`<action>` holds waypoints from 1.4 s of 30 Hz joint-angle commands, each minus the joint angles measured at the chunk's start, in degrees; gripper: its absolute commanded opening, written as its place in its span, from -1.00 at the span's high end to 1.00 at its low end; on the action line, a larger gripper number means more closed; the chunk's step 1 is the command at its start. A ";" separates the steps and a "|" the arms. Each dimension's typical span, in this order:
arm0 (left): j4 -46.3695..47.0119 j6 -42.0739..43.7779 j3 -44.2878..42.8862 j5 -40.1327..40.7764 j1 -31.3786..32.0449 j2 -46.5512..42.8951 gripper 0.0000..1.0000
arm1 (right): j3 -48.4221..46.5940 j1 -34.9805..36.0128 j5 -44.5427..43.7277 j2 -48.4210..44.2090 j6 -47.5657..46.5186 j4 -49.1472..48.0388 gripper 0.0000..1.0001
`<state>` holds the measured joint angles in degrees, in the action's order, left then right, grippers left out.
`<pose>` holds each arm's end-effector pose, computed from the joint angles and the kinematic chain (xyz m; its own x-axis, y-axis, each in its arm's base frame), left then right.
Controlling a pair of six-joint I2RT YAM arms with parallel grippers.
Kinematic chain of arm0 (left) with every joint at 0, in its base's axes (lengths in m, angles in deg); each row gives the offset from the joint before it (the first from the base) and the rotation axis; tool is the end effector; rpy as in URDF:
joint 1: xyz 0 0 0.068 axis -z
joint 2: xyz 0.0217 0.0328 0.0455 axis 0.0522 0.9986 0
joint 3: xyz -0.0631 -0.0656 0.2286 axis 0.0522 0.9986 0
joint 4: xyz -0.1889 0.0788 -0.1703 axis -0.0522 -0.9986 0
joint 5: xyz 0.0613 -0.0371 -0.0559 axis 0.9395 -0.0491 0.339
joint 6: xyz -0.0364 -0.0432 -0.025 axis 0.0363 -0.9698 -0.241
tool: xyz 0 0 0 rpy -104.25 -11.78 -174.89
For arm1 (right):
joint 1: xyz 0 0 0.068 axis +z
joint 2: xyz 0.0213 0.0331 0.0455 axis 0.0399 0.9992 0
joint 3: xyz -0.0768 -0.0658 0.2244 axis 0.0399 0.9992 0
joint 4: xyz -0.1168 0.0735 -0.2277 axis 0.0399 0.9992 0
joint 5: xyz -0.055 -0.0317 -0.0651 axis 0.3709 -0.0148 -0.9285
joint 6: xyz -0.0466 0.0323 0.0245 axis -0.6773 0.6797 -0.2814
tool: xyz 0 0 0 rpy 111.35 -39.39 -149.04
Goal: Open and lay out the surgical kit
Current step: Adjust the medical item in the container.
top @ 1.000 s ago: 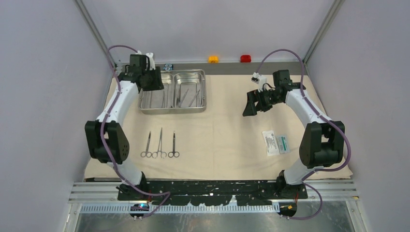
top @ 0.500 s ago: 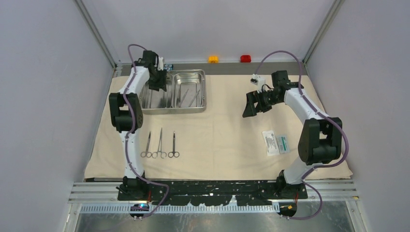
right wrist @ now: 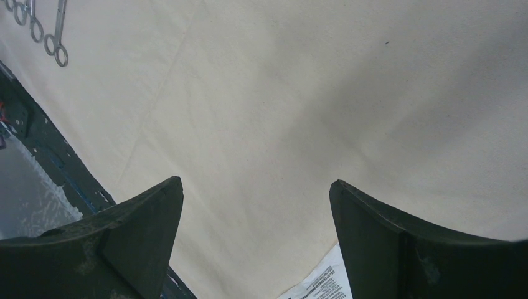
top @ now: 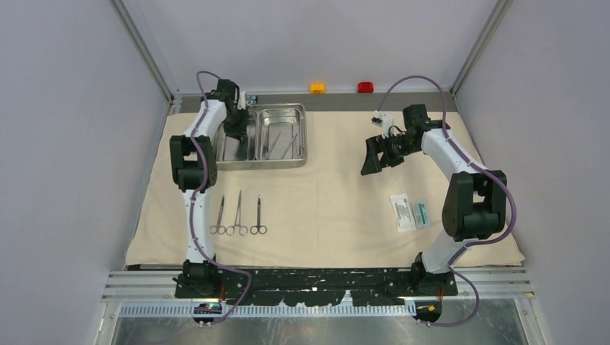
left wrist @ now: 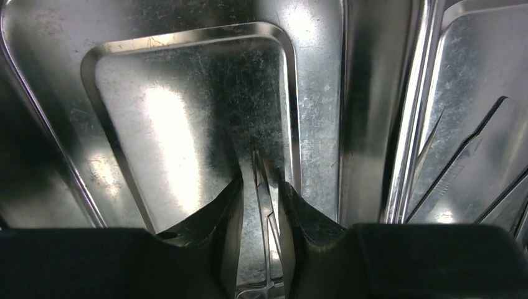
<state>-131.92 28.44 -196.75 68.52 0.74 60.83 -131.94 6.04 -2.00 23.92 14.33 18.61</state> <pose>0.4946 -0.0376 0.1551 -0.9186 -0.0121 -0.3951 0.0449 0.9899 -0.1347 0.3340 0.0512 0.2024 -0.7830 -0.3144 -0.5367 -0.5736 0.6988 0.4275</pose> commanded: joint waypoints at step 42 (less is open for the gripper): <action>7.64 0.51 -24.21 7.52 -0.45 14.46 0.96 | -3.75 -0.07 0.86 1.22 -2.05 2.14 -0.84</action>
<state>-126.72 29.82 -218.65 75.23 0.82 74.62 -133.23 6.04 -1.79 25.18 13.10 20.58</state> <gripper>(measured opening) 0.008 0.917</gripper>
